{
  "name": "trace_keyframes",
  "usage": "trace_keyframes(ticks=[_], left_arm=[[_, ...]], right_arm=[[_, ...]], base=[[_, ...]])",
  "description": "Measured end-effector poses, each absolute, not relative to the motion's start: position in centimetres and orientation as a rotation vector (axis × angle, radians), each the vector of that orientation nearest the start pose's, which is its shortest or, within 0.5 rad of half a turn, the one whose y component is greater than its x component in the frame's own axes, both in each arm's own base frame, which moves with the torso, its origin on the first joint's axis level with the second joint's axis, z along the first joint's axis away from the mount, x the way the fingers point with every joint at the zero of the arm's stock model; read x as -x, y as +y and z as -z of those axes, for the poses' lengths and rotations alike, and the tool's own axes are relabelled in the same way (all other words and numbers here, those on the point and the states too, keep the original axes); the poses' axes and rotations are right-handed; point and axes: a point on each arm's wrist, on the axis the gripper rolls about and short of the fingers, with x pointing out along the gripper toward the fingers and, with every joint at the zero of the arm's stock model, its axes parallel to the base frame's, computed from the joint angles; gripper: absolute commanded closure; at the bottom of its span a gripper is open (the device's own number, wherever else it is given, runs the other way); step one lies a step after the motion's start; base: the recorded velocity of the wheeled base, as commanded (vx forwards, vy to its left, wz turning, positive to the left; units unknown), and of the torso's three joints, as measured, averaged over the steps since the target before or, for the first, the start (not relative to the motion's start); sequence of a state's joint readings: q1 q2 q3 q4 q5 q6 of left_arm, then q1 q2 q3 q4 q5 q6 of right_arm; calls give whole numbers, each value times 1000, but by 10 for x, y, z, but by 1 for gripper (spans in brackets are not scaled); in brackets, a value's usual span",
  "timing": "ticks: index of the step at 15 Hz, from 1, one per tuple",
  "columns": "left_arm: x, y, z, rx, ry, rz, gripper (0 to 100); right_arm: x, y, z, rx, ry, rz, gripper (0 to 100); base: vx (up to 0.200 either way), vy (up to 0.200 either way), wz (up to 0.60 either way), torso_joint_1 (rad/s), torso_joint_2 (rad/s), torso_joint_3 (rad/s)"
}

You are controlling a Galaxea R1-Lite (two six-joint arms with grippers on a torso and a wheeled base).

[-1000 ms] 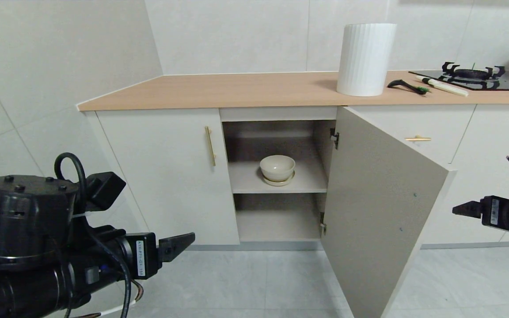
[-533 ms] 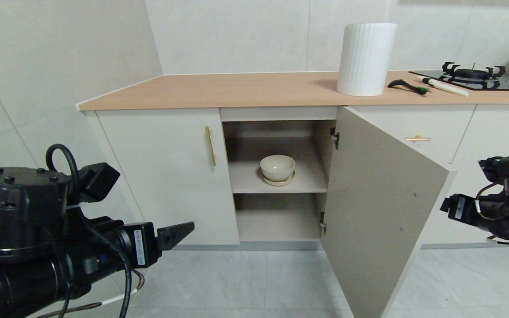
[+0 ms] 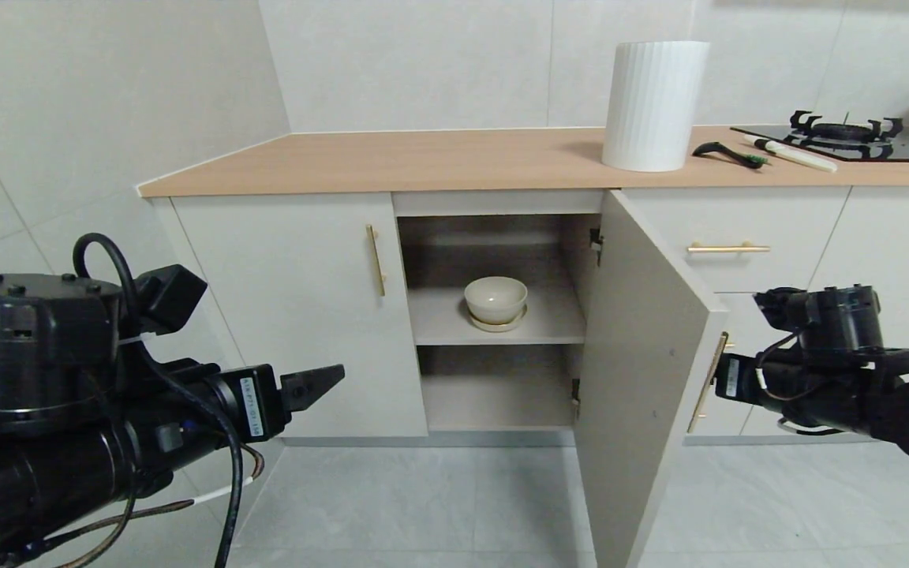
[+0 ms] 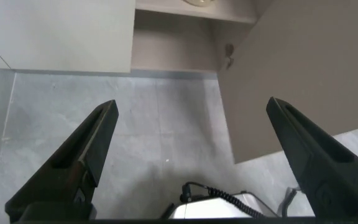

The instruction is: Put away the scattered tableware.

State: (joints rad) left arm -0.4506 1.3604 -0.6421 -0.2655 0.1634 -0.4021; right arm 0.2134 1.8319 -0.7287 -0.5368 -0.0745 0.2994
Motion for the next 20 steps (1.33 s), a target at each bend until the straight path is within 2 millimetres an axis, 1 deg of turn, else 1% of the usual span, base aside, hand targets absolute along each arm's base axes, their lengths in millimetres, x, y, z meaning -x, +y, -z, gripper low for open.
trace_keyframes(ticks=[2,5,8,12,15,18,19,20], left_arm=[[-192,-89,-192,252,475,189,0],[-192,-89,-193,250,475,188,0],[-192,-89,-192,249,476,188,0],[-192,-89,-191,241,483,187,0],[-192,-89,-188,235,493,188,0],[-191,-89,-185,219,501,190,0],[-190,-89,-184,191,504,196,0],[-189,-89,-182,176,511,197,0]], right_arm=[[-309,96,-111,-184,578,-141,0],[-321,135,-109,-159,570,-239,0],[-335,166,-106,-147,551,-308,0],[-353,182,-99,-149,536,-322,0],[-361,186,-88,-146,551,-319,0],[-367,189,-80,-145,557,-314,0],[-368,190,-78,-145,558,-313,0],[-370,190,-77,-147,559,-312,0]], base=[[0,0,0,0,0,0],[0,0,0,0,0,0],[0,0,0,0,0,0],[0,0,0,0,0,0],[0,0,0,0,0,0],[0,0,0,0,0,0],[0,0,0,0,0,0],[200,0,0,2,2,7]])
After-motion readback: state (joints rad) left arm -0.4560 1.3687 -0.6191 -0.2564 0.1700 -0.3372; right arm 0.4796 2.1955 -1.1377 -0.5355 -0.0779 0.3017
